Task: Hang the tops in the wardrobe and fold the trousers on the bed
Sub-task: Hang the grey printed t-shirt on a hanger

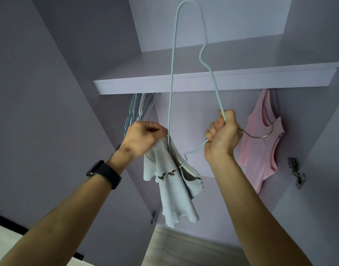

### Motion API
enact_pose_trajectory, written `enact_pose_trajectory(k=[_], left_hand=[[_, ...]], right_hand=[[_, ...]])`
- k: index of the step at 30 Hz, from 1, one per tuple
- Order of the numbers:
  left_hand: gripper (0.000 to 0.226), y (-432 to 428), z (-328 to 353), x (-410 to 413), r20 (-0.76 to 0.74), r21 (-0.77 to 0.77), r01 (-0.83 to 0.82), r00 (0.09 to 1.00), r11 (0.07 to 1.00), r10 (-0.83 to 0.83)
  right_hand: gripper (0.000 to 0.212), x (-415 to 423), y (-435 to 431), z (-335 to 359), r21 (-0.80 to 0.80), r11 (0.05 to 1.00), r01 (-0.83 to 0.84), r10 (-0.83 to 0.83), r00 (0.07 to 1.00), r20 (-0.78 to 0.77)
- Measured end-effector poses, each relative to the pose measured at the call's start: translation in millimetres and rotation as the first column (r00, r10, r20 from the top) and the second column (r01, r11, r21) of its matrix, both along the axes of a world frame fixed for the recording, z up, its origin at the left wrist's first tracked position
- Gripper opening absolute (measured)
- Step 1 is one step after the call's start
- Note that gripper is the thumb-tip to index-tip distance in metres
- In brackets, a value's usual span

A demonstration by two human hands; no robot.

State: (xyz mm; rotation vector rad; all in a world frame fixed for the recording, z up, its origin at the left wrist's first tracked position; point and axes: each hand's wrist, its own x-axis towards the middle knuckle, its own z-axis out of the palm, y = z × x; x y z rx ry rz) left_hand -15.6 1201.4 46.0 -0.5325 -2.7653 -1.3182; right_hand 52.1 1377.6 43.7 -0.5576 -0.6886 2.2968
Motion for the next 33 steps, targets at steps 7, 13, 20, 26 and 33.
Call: enact_pose_trajectory(k=[7,13,20,26,33], left_hand=[[0.007,-17,8,-1,0.036,0.105,-0.03,0.999,0.994,0.026],[0.008,-24,15,0,0.037,0.143,-0.076,0.997,0.987,0.072],[0.008,-24,12,3,0.005,0.051,-0.097,0.995,0.994,0.097],[0.008,-22,19,5,-0.014,0.023,-0.109,0.994,0.994,0.11],[0.006,-25,24,10,-0.012,0.056,-0.092,0.996,0.994,0.093]], right_hand=[[0.038,-9,1,-33,0.099,0.994,-0.04,0.035,0.998,0.046],[0.03,-8,15,-40,0.052,0.998,-0.033,0.03,0.997,0.072],[0.025,1,44,-11,-0.024,1.0,0.018,-0.018,0.999,-0.031],[0.023,1,38,-10,-0.048,0.998,-0.033,0.032,0.999,-0.026],[0.025,2,30,-14,-0.058,0.996,-0.066,0.065,0.998,-0.018]])
